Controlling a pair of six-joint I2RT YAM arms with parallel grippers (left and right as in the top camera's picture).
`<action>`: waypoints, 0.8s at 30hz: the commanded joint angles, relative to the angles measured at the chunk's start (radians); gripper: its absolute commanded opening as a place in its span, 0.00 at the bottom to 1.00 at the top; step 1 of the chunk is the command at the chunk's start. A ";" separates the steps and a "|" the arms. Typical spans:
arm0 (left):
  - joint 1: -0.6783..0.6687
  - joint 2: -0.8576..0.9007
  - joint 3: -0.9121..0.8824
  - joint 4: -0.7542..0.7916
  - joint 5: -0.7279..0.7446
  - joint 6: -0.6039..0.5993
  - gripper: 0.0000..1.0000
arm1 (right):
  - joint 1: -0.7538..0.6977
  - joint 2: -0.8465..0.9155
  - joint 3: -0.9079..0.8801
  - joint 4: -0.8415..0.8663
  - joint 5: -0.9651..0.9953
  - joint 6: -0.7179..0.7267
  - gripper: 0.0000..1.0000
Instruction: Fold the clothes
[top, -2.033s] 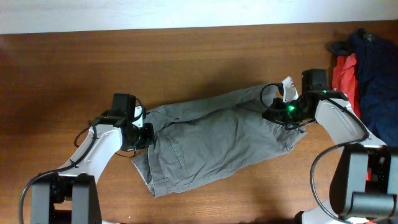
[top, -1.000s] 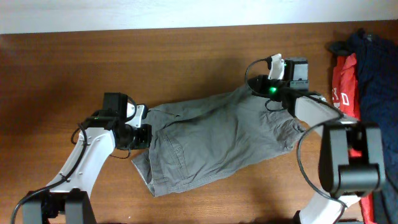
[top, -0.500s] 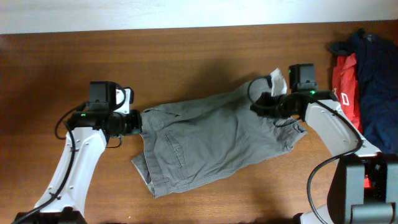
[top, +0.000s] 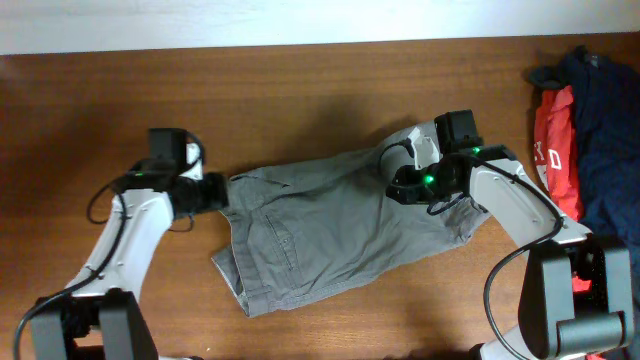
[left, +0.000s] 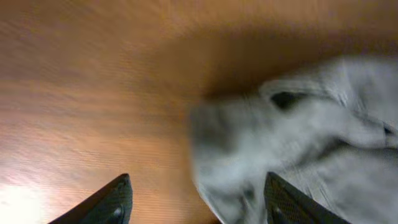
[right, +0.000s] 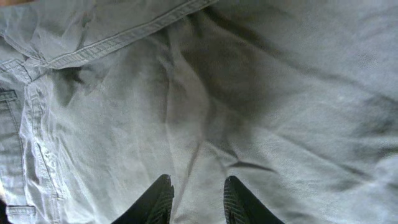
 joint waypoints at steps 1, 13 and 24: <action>0.020 0.029 0.003 0.040 0.048 0.066 0.68 | -0.002 0.001 0.001 0.002 0.013 -0.014 0.33; 0.015 0.162 0.003 0.133 0.177 0.334 0.47 | -0.001 0.001 0.001 -0.002 0.013 -0.014 0.33; 0.016 0.122 0.091 0.073 0.177 0.330 0.00 | -0.062 0.001 0.038 0.037 0.000 -0.013 0.33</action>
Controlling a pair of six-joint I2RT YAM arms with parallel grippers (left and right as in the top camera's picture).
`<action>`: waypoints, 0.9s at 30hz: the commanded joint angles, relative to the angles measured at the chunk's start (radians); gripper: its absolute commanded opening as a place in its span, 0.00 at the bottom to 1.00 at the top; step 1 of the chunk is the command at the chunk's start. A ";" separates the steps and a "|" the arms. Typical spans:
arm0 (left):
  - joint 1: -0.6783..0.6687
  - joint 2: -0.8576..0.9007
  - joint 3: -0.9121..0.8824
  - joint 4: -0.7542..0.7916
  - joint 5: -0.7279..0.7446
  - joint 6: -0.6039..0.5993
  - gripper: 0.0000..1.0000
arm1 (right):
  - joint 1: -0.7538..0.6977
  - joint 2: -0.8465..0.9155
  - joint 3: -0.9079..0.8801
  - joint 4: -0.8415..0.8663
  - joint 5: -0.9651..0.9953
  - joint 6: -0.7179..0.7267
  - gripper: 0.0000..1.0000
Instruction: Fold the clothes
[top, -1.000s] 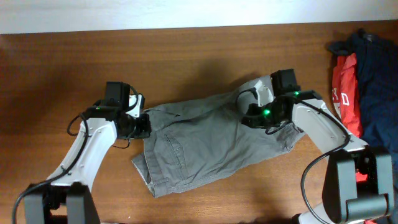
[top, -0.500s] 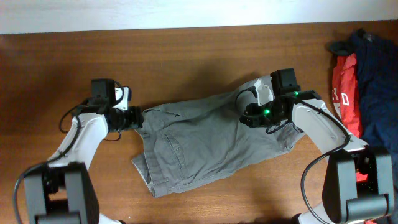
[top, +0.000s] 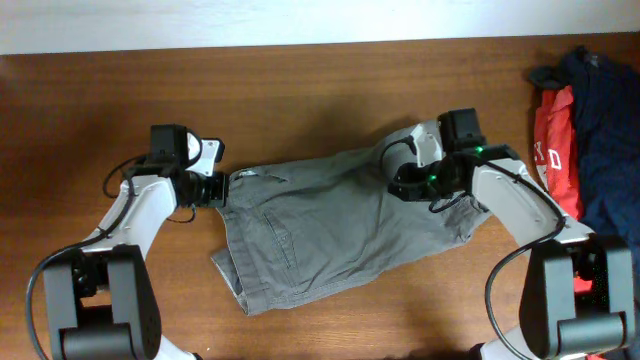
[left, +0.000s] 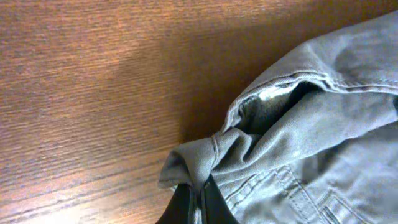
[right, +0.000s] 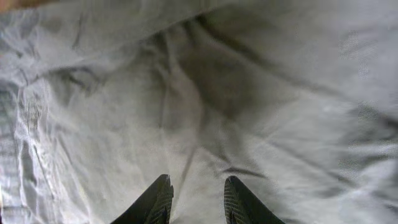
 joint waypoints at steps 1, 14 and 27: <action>0.000 -0.048 0.061 -0.026 0.015 0.023 0.00 | -0.047 0.001 0.045 0.016 0.002 0.001 0.33; -0.001 -0.153 0.078 -0.079 0.015 0.022 0.00 | -0.142 0.058 0.060 0.328 0.114 0.087 0.65; 0.000 -0.153 0.078 -0.079 0.015 0.022 0.00 | -0.143 0.232 0.060 0.587 0.155 0.088 0.70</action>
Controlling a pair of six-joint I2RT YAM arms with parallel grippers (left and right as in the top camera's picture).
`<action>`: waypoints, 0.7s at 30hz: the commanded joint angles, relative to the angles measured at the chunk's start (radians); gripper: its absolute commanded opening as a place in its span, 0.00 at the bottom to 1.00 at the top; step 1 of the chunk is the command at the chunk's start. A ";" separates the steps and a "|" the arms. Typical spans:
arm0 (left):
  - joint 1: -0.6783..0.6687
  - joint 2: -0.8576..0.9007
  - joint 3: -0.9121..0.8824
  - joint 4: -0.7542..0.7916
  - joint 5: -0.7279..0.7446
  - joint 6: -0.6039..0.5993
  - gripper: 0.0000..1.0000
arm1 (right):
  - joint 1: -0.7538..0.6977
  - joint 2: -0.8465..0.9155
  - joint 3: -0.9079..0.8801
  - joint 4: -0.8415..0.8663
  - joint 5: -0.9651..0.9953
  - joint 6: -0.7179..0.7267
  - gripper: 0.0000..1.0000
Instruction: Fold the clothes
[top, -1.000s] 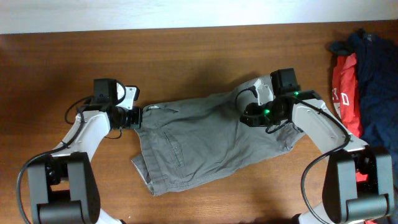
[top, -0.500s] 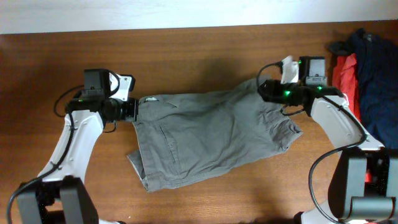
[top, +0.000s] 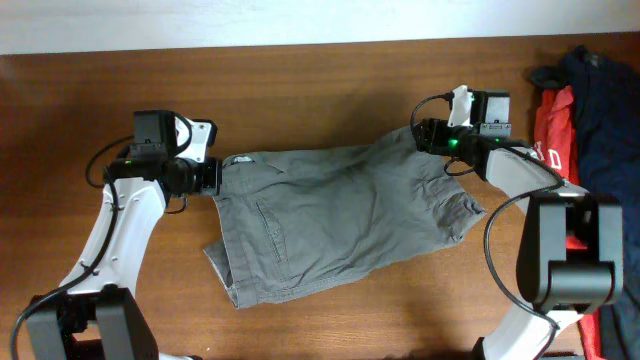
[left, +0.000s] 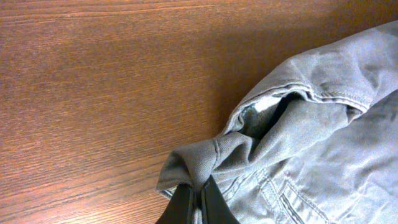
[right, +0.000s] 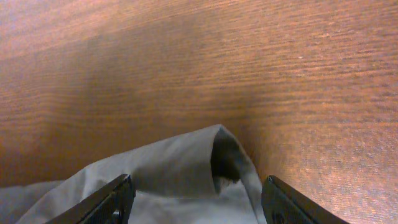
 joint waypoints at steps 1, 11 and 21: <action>0.000 -0.019 0.015 -0.001 0.011 0.016 0.00 | 0.000 0.019 0.015 0.038 0.019 0.005 0.70; 0.000 -0.019 0.015 -0.001 0.011 0.016 0.00 | 0.000 0.017 0.015 0.091 -0.103 0.005 0.36; 0.000 -0.025 0.027 -0.003 0.009 0.000 0.00 | -0.005 -0.018 0.016 -0.003 -0.121 0.005 0.04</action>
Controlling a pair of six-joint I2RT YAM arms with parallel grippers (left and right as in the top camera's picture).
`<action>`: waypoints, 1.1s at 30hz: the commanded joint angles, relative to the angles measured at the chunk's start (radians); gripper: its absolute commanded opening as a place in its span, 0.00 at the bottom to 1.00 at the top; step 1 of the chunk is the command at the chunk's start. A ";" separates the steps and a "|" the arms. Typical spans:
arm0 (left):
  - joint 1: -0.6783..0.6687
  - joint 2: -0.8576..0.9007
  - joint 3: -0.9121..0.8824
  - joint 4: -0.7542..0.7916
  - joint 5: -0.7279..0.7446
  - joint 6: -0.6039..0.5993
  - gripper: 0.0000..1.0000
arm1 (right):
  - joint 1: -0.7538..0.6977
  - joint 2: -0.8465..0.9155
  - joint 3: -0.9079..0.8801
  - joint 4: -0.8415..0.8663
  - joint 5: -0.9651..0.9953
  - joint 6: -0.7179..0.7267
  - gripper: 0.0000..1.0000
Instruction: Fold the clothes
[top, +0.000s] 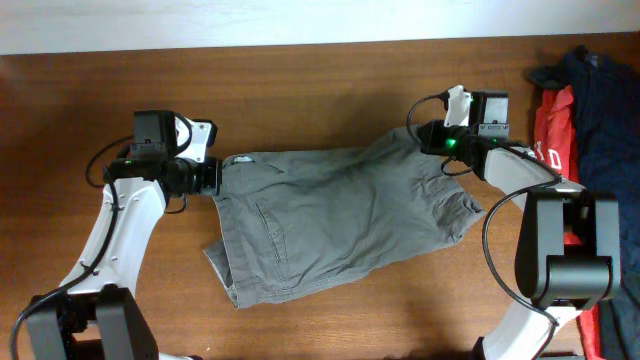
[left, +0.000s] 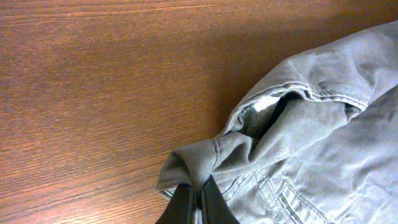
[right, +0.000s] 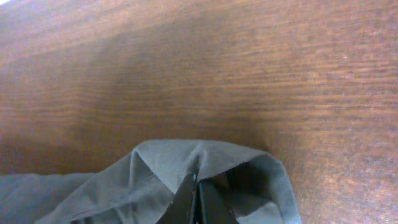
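Note:
Grey shorts (top: 330, 215) lie spread across the middle of the brown table. My left gripper (top: 212, 175) is shut on the waistband corner (left: 199, 163) at the shorts' upper left, the cloth bunched between its black fingers. My right gripper (top: 428, 138) is shut on the leg hem (right: 205, 163) at the upper right, the fabric pinched into a fold in the right wrist view. Between the two grips the top edge of the shorts runs nearly straight.
A pile of other clothes, red (top: 555, 150) and dark blue (top: 605, 130), lies at the table's right edge. A white wall strip (top: 300, 20) borders the far side. Bare wood (top: 300, 90) shows behind the shorts and at the front.
My right gripper, open over the leg hem before, is now shut on it. The left gripper and the shorts have hardly moved.
At first both grippers were open, the left beside the waistband, the right over the middle of the shorts. Then the left was shut on the waistband corner. Later the shorts lay further left, the right gripper open at the leg hem, which it now holds.

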 joint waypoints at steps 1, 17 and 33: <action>0.001 -0.033 0.040 -0.007 0.005 -0.020 0.00 | -0.008 -0.053 0.014 -0.021 -0.027 0.002 0.04; 0.003 -0.355 0.468 -0.184 0.002 -0.043 0.00 | -0.095 -0.763 0.030 -0.121 -0.093 0.024 0.04; 0.003 -0.582 0.661 -0.271 -0.211 -0.043 0.00 | -0.099 -1.138 0.033 -0.154 -0.072 0.111 0.04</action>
